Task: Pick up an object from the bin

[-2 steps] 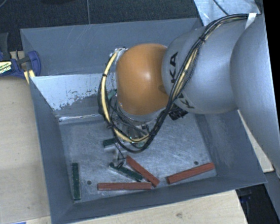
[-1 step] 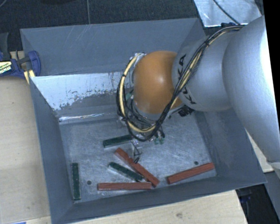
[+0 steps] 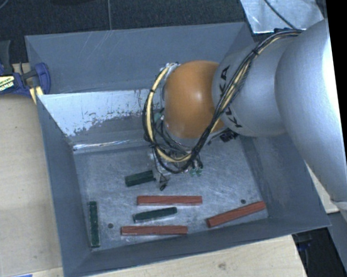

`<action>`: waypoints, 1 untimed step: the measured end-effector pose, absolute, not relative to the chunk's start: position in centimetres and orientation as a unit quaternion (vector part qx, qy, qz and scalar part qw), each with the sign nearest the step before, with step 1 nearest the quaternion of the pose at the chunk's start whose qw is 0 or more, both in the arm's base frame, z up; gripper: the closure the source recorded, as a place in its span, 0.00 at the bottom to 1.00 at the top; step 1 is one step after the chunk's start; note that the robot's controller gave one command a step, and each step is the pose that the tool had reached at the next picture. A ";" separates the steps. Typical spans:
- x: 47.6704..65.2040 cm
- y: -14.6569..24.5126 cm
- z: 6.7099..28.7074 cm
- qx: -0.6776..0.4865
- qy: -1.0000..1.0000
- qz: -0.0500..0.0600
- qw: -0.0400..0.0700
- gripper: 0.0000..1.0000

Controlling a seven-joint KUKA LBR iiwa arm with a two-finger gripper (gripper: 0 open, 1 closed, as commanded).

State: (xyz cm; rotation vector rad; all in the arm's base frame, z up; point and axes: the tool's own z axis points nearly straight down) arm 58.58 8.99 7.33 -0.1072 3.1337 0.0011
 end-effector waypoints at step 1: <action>54.6 3.4 7.3 -0.098 0.995 0.001 0.006 1.00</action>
Offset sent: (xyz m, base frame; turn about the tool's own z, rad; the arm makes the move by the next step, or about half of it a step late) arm -0.0427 -0.0553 -0.0033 -0.1303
